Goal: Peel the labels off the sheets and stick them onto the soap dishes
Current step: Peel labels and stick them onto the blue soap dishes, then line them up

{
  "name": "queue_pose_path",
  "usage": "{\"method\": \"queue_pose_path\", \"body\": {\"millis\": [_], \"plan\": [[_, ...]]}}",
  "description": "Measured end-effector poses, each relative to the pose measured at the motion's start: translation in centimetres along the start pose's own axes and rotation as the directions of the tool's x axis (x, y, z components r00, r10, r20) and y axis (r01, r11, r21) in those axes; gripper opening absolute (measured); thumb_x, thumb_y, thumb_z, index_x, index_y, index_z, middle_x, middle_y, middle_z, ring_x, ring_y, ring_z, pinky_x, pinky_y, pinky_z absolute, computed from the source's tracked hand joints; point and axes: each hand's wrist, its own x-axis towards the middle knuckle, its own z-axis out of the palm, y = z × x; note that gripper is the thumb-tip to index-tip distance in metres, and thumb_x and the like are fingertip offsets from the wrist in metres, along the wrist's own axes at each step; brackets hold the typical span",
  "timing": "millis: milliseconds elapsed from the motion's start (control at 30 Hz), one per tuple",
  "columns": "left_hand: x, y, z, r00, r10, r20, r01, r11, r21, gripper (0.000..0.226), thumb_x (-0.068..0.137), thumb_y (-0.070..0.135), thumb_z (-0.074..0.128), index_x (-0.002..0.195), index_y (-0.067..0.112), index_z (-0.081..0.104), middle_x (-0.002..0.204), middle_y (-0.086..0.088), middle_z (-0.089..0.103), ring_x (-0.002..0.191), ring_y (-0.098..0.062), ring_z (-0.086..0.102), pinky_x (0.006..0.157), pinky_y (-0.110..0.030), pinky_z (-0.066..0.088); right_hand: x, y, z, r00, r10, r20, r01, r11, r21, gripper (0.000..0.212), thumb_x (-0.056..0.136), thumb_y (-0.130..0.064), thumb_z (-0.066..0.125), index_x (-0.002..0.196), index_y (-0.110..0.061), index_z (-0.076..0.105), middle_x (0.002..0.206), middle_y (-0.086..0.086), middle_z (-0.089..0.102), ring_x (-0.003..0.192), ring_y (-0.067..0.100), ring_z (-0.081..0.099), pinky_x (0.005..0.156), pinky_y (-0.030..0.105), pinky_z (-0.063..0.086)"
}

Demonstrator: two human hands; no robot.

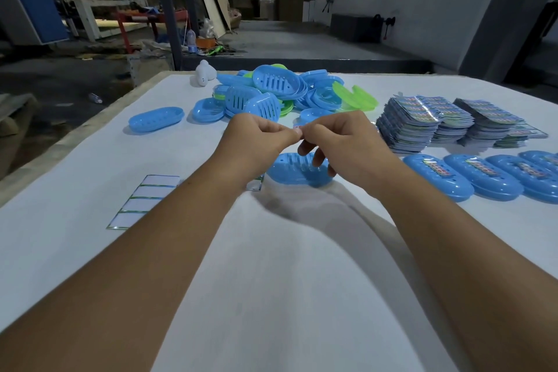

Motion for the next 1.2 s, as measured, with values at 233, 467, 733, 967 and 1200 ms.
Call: {"method": "queue_pose_path", "body": {"millis": [233,467,733,967,1200], "plan": [[0.4,-0.2,0.4,0.999,-0.010,-0.049,0.013,0.997,0.070,0.021,0.083,0.032,0.069,0.076,0.014,0.075,0.051,0.006,0.055,0.043,-0.003,0.043,0.040,-0.014,0.037,0.7,1.4,-0.4,0.982,0.056,-0.179,-0.081,0.987,-0.137,0.025,0.084,-0.026,0.069,0.066,-0.009,0.075,0.066,0.014,0.069,0.051,0.016,0.051,0.053,0.032,0.044],[0.6,-0.6,0.5,0.999,-0.011,-0.034,0.014,0.996,0.091,0.022,0.083,0.032,0.068,0.077,0.012,0.075,0.050,0.010,0.056,0.040,-0.001,0.041,0.035,-0.011,0.032,0.8,1.4,-0.6,0.982,0.077,-0.170,-0.097,0.988,-0.117,0.022,0.081,-0.028,0.071,0.067,-0.012,0.075,0.069,0.014,0.071,0.056,0.019,0.053,0.055,0.035,0.041],[0.7,-1.4,0.7,0.998,-0.059,-0.003,0.059,0.996,0.067,0.017,0.084,0.031,0.073,0.073,0.017,0.073,0.044,0.011,0.053,0.034,-0.004,0.039,0.034,-0.016,0.032,0.8,1.2,-1.2,0.978,0.139,-0.156,-0.172,0.961,-0.217,0.035,0.078,-0.044,0.078,0.058,-0.016,0.074,0.048,0.001,0.063,0.040,0.010,0.041,0.042,0.020,0.035],[1.1,-1.8,1.0,0.993,-0.087,0.081,0.067,0.973,0.219,0.022,0.084,0.039,0.074,0.071,0.021,0.075,0.046,0.010,0.060,0.039,-0.005,0.048,0.048,-0.022,0.039,0.9,1.6,-1.5,0.972,0.169,-0.162,-0.222,0.883,-0.414,0.042,0.075,-0.043,0.080,0.050,-0.013,0.068,0.047,0.005,0.059,0.039,0.008,0.039,0.048,0.025,0.035],[1.2,-1.4,1.1,0.990,-0.109,0.087,0.078,0.948,0.310,0.019,0.085,0.034,0.071,0.075,0.018,0.077,0.052,0.004,0.059,0.051,-0.012,0.049,0.052,-0.025,0.036,1.1,1.8,-1.0,0.976,0.149,-0.160,-0.210,0.841,-0.499,0.036,0.075,-0.045,0.080,0.069,-0.010,0.078,0.071,0.011,0.072,0.056,0.014,0.050,0.052,0.027,0.038]]}}
